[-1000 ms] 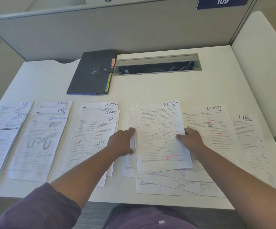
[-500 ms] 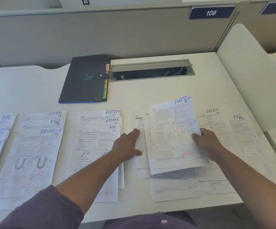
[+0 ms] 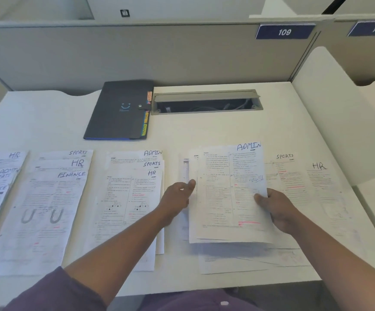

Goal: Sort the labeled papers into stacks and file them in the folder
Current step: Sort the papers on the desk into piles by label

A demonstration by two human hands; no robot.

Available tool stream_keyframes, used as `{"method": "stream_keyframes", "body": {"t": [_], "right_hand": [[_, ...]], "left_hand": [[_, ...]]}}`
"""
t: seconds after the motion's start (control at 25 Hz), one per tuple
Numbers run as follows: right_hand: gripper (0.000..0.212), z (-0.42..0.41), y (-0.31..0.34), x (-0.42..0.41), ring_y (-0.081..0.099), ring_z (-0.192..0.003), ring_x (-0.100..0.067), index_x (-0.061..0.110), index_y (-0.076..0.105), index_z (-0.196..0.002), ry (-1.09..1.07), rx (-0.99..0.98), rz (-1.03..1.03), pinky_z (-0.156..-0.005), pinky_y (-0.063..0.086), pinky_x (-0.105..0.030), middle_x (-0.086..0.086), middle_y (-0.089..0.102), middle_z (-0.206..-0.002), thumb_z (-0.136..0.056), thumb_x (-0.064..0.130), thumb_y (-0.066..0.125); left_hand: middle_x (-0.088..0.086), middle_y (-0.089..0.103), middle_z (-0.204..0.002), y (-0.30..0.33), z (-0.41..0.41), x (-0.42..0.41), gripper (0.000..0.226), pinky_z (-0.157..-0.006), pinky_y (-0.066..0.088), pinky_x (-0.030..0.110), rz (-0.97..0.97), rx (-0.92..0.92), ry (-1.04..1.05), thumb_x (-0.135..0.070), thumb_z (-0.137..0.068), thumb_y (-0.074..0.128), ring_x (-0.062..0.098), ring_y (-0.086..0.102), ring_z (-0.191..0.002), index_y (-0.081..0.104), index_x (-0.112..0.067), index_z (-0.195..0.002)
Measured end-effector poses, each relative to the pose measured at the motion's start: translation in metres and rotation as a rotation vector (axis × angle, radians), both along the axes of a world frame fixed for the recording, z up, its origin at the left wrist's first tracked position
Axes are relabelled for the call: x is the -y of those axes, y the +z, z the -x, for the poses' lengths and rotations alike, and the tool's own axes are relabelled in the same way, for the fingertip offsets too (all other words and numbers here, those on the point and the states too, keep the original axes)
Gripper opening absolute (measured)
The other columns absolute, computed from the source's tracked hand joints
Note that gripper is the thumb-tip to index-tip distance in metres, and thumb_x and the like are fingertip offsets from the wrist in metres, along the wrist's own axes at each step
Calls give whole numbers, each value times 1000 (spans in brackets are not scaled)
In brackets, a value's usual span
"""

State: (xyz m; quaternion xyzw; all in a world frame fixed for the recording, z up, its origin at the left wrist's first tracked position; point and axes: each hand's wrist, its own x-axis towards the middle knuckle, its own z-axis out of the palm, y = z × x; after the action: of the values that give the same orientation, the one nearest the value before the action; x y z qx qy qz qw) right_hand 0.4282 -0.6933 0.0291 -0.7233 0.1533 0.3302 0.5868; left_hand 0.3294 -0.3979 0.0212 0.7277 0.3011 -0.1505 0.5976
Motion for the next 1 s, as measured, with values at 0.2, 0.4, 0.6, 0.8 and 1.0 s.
{"method": "stream_keyframes", "body": {"t": [0.2, 0.4, 0.6, 0.8, 1.0], "right_hand": [[22, 6, -5, 7, 71, -89, -25, 1, 71, -110, 111, 120, 80, -79, 55, -36, -3, 77, -101, -106, 15, 54], [21, -14, -2, 31, 66, -82, -18, 14, 71, -91, 28, 212, 155, -69, 49, -30, -2, 74, -99, -105, 12, 54], [22, -10, -8, 41, 73, -108, -36, 2, 70, -121, 88, -98, -68, -100, 55, -54, -14, 76, -117, -104, 6, 56], [23, 15, -16, 18, 74, -107, -35, 6, 71, -121, 172, -192, -110, -100, 55, -57, -12, 78, -114, -103, 3, 57], [21, 30, -18, -4, 76, -102, -30, 10, 71, -119, 239, -164, -61, -93, 60, -52, -6, 79, -110, -102, 7, 59]], "left_hand": [[15, 77, -106, -2, 16, 18, 17, -91, 60, 45, -52, -56, 247, -19, -100, 65, 28, 74, -93, 72, -4, -101], [20, 77, -106, -1, 22, 12, 22, -92, 61, 54, -114, -73, 310, -10, -95, 71, 39, 74, -102, 68, 9, -105], [6, 78, -98, -2, 21, 17, 3, -65, 62, 32, -119, -112, 274, -7, -92, 73, 26, 76, -89, 72, -8, -95], [9, 75, -97, -13, 19, 16, 16, -60, 47, 25, -67, -140, 291, -16, -99, 67, 24, 66, -77, 65, -2, -91], [19, 72, -97, -21, 21, 16, 41, -73, 47, 35, -86, -139, 263, -33, -95, 75, 29, 64, -82, 63, 6, -96]]}}
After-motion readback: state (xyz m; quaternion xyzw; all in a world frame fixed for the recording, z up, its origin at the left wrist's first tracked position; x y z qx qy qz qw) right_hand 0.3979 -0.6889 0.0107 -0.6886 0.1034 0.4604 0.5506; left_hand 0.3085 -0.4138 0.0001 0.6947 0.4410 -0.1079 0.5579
